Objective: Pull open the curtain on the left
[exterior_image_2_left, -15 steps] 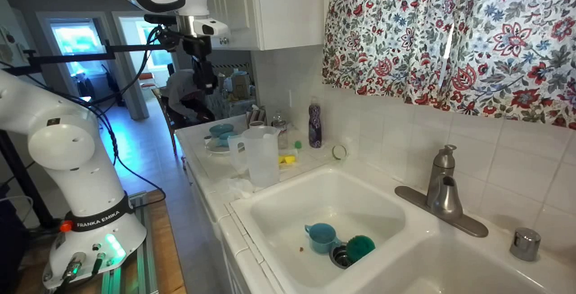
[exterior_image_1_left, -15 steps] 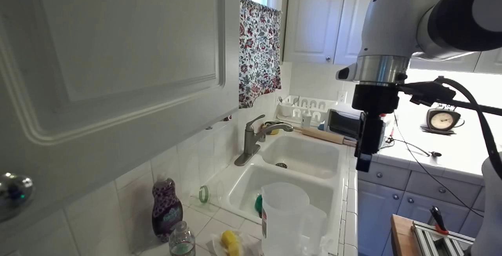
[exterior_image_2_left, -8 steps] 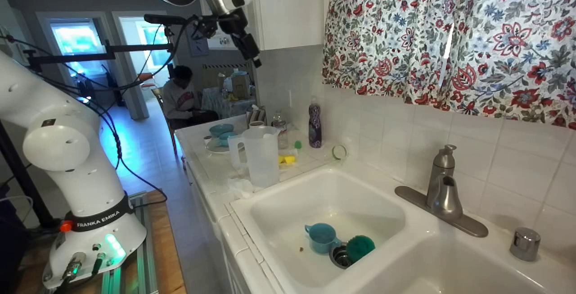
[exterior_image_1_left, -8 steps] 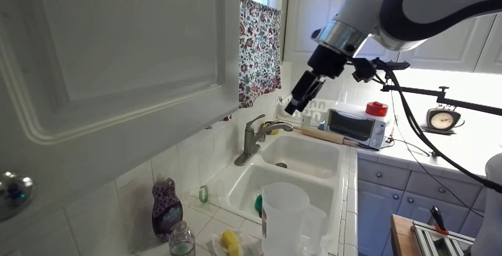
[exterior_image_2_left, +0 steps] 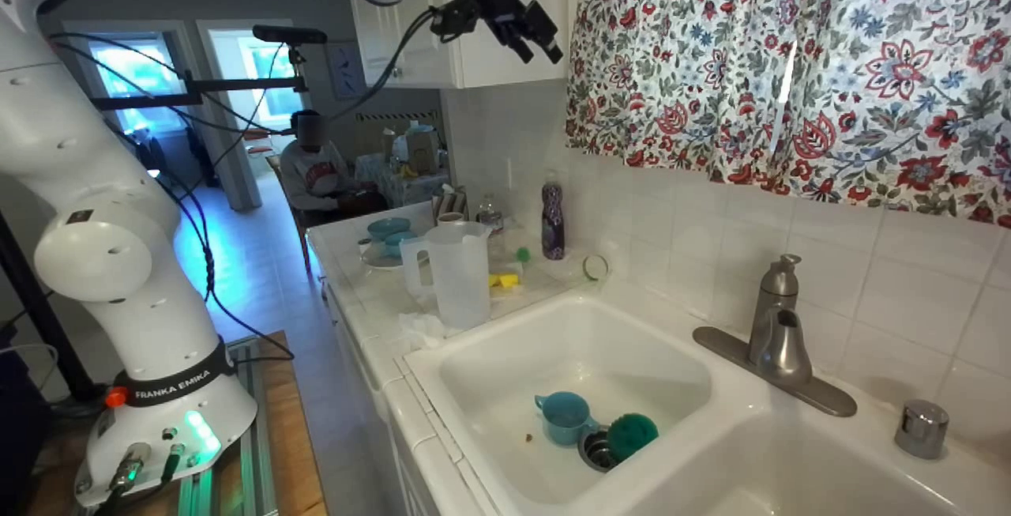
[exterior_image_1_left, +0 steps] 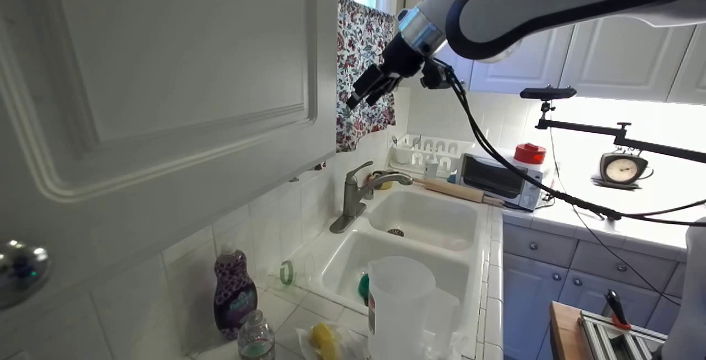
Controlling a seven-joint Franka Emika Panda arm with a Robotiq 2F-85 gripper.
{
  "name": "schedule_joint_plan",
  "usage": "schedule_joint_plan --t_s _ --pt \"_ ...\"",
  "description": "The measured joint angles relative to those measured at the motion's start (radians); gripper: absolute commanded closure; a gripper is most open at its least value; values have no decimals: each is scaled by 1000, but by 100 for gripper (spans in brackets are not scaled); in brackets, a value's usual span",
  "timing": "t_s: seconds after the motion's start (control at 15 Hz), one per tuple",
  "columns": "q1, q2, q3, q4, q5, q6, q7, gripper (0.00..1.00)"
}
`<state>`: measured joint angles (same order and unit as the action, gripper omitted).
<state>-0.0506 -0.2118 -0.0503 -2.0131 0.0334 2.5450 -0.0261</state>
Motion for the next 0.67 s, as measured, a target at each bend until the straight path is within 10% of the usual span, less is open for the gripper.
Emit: schedule_joint_plan --t_s 0.67 --pt "-54 211 -112 344 97 -203 -127 0"
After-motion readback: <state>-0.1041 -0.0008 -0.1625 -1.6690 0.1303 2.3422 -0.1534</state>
